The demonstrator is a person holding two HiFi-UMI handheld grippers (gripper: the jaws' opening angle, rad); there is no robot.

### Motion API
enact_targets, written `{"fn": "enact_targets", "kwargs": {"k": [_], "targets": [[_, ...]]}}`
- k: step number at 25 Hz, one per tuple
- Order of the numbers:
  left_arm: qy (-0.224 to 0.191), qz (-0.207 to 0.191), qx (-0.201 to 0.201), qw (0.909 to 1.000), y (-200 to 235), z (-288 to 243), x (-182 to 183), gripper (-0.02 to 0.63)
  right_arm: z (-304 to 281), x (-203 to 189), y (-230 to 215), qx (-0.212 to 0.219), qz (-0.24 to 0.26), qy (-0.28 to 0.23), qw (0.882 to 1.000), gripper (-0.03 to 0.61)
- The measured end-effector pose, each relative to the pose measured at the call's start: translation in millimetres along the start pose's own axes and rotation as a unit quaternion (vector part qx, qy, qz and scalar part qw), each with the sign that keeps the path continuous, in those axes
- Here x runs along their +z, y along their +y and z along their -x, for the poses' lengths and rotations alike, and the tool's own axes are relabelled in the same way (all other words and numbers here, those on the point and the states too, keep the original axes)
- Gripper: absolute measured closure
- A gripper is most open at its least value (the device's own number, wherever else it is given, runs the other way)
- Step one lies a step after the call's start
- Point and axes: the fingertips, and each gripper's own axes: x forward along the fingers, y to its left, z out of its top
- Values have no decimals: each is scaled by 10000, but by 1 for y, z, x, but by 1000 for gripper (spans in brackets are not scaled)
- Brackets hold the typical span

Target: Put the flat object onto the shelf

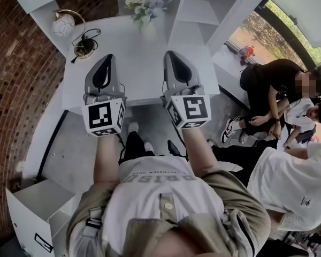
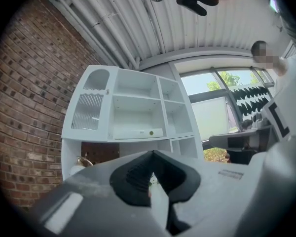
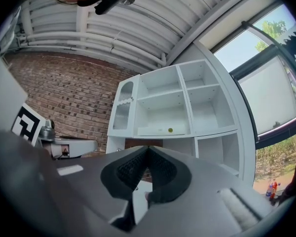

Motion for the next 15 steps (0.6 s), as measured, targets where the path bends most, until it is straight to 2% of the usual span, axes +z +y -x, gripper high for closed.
{"fn": "enact_targets", "kwargs": {"k": [3,15], "targets": [[-7,-5,-18,10000,-2,2,1,606,2,1,4,13,107,39,9999,574],[21,-16,-88,10000,-9,6,3,606,8,5,0,4,-39,30,10000,575]]}}
